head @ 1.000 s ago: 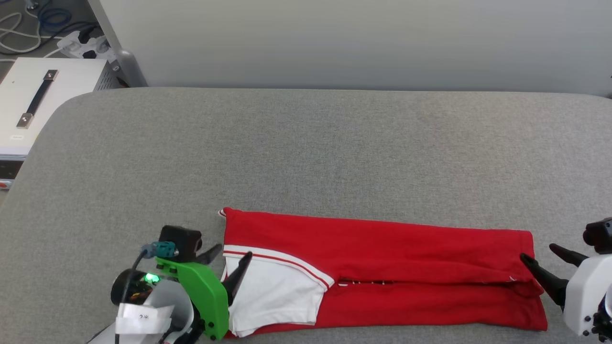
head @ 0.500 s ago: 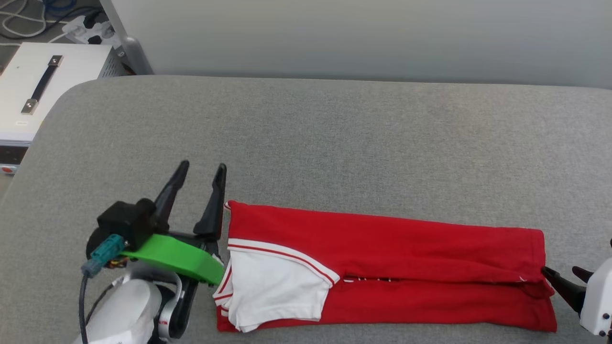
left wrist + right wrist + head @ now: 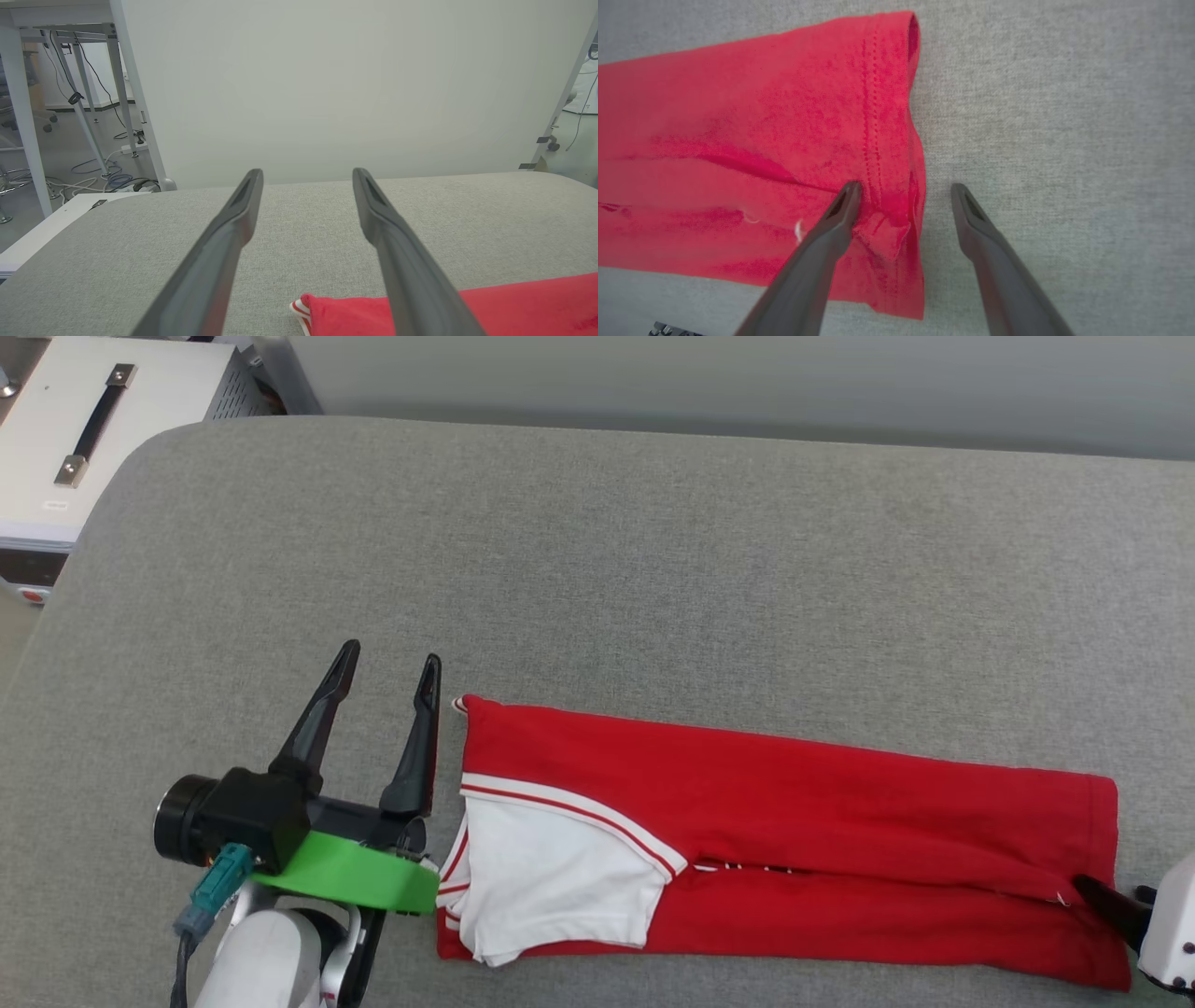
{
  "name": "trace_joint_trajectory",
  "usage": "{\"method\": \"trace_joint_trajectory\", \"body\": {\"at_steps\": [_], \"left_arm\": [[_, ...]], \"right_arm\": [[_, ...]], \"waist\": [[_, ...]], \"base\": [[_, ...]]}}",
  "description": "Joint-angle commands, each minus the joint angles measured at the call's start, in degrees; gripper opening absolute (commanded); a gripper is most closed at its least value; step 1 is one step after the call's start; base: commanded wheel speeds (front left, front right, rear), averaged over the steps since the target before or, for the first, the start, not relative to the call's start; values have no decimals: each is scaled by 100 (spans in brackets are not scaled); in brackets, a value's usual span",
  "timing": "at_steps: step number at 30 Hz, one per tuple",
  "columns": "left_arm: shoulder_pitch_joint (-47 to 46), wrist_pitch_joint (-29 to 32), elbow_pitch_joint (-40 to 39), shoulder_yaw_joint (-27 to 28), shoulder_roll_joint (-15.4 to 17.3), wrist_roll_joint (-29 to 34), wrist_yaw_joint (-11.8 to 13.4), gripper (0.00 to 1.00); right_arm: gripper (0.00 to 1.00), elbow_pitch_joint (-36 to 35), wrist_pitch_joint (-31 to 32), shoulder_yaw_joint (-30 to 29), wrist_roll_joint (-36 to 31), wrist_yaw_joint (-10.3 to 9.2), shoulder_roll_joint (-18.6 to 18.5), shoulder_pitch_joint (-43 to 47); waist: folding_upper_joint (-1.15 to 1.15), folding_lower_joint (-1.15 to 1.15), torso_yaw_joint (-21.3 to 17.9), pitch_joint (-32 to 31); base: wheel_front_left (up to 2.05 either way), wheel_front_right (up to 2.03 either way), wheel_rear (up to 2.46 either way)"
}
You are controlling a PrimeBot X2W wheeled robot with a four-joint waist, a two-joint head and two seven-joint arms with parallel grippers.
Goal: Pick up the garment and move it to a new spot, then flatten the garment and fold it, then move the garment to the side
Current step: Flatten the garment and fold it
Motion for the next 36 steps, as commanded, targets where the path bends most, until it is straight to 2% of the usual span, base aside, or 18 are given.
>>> {"method": "trace_joint_trajectory", "body": {"at_steps": [1, 5, 10, 24, 25, 27, 28, 36], "left_arm": [[86, -32, 21, 62, -77, 87, -64, 100], [47, -32, 59, 176, -248, 233, -166, 100], [6, -32, 90, 270, -347, 309, -202, 100], [-33, -32, 153, 160, -257, 240, -208, 100], [-32, -32, 160, 153, -252, 235, -208, 100], [-30, -32, 172, 140, -243, 225, -208, 100], [-29, -32, 176, 138, -240, 220, -208, 100], [17, -32, 232, 145, -213, 194, -208, 100]], "right_arm": [[100, 46, 35, -60, -88, -4, 26, -99], [100, 220, 143, -137, -215, -4, 77, -101], [100, 362, 271, 40, -143, -4, 200, -86], [100, 597, 140, 736, 70, -4, 487, -235], [63, 631, 126, 766, 86, -4, 482, -243], [7, 699, 66, 787, 106, -4, 456, -258], [0, 720, 17, 795, 108, -4, 434, -266], [0, 931, -647, 730, 123, -4, 154, -307]], "waist": [[0, 0, 79, 95], [0, 0, 144, 195], [0, 0, 173, 250], [0, 0, 88, 180], [0, 0, 82, 173], [0, 0, 74, 160], [0, 0, 71, 154], [0, 0, 16, 24]], "base": [[0, 0, 0], [0, 0, 0], [0, 0, 0], [0, 0, 0], [0, 0, 0], [0, 0, 0], [0, 0, 0], [0, 0, 0]]}}
